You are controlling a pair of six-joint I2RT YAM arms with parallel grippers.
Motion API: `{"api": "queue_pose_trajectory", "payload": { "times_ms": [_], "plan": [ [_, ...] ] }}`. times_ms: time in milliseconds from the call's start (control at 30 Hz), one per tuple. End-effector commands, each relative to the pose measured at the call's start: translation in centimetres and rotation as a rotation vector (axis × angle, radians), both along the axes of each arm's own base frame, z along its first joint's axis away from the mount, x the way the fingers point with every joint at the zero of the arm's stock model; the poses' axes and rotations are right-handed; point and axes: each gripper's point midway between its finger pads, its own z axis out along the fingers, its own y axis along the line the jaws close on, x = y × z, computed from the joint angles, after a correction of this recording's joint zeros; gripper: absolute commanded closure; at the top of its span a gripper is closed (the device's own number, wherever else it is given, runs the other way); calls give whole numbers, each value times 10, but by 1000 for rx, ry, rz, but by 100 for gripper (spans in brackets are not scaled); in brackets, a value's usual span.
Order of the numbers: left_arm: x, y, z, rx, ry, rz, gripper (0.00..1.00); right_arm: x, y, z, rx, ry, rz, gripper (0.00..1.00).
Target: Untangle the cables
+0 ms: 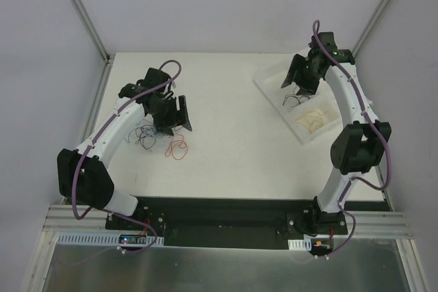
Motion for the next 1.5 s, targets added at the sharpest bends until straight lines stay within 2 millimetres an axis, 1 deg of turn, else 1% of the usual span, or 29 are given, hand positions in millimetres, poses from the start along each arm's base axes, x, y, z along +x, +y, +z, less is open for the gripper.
{"api": "queue_pose_trajectory", "payload": {
  "times_ms": [0, 33, 100, 167, 200, 267, 300, 367, 467, 600, 633, 667, 700, 733, 800, 867, 900, 933, 967, 1000, 1033, 1067, 1100, 1133, 1200, 1267, 1367, 1433, 1467],
  "plan": [
    [-11, 29, -29, 113, 69, 85, 36, -81, 64, 5, 67, 29, 237, 35],
    [-13, 34, -36, 130, 85, 81, 41, -98, 76, 1, 85, 33, 287, 35],
    [-16, 42, -50, 163, 119, 67, 45, -134, 94, -21, 106, 74, 359, 35],
    [-17, 44, -61, 184, 146, 36, 45, -160, 105, -37, 139, 93, 400, 35],
    [-16, 43, -66, 188, 160, 16, 42, -169, 109, -42, 151, 99, 419, 35],
    [-13, 42, -76, 204, 181, -25, 31, -184, 112, -51, 156, 115, 459, 35],
    [-10, 44, -81, 219, 181, -46, 27, -190, 113, -55, 151, 129, 474, 35],
    [-4, 42, -88, 227, 175, -98, 25, -196, 113, -55, 146, 127, 495, 36],
    [-2, 26, -99, 190, 161, -208, 23, -198, 113, -48, 146, 100, 513, 35],
    [-2, 27, -132, 224, 207, -264, 24, -195, 110, -36, 131, 51, 504, 35],
    [-2, 27, -137, 227, 219, -269, 27, -196, 110, -34, 131, 42, 502, 36],
    [-1, 25, -140, 227, 225, -273, 33, -197, 108, -33, 129, 40, 498, 36],
    [-2, 22, -139, 217, 232, -271, 42, -198, 107, -31, 127, 34, 495, 36],
    [-3, 17, -136, 199, 235, -263, 54, -199, 106, -30, 121, 30, 493, 35],
    [-8, -3, -119, 109, 228, -253, 79, -202, 101, -32, 102, 30, 488, 35],
    [-13, -34, -83, -45, 195, -257, 99, -203, 99, -34, 95, 30, 490, 35],
    [-14, -49, -62, -108, 164, -264, 100, -203, 100, -34, 101, 24, 491, 35],
    [-11, -65, -32, -184, 108, -289, 100, -202, 102, -33, 111, 14, 499, 35],
    [-12, -79, -9, -242, 73, -314, 100, -201, 105, -32, 127, 5, 511, 35],
    [-11, -92, 19, -304, 28, -339, 100, -199, 109, -27, 149, -14, 521, 34],
    [-10, -102, 42, -362, 2, -353, 100, -197, 115, -21, 186, -32, 544, 34],
    [-10, -108, 60, -408, -12, -358, 100, -196, 122, -12, 223, -62, 576, 34],
    [-8, -114, 79, -450, -36, -371, 100, -195, 129, 1, 255, -109, 608, 34],
    [-7, -117, 93, -477, -52, -375, 100, -193, 135, 14, 291, -162, 638, 33],
    [-3, -122, 115, -515, -77, -373, 100, -191, 144, 44, 338, -278, 695, 27],
    [-2, -127, 130, -553, -74, -372, 100, -189, 150, 75, 364, -398, 740, 22],
    [-1, -134, 142, -605, -37, -372, 100, -190, 158, 113, 412, -528, 801, 16],
    [0, -137, 147, -619, -37, -381, 100, -190, 164, 131, 451, -576, 828, 16],
    [1, -137, 148, -618, -42, -383, 100, -190, 168, 137, 479, -587, 831, 15]
  ]
}}
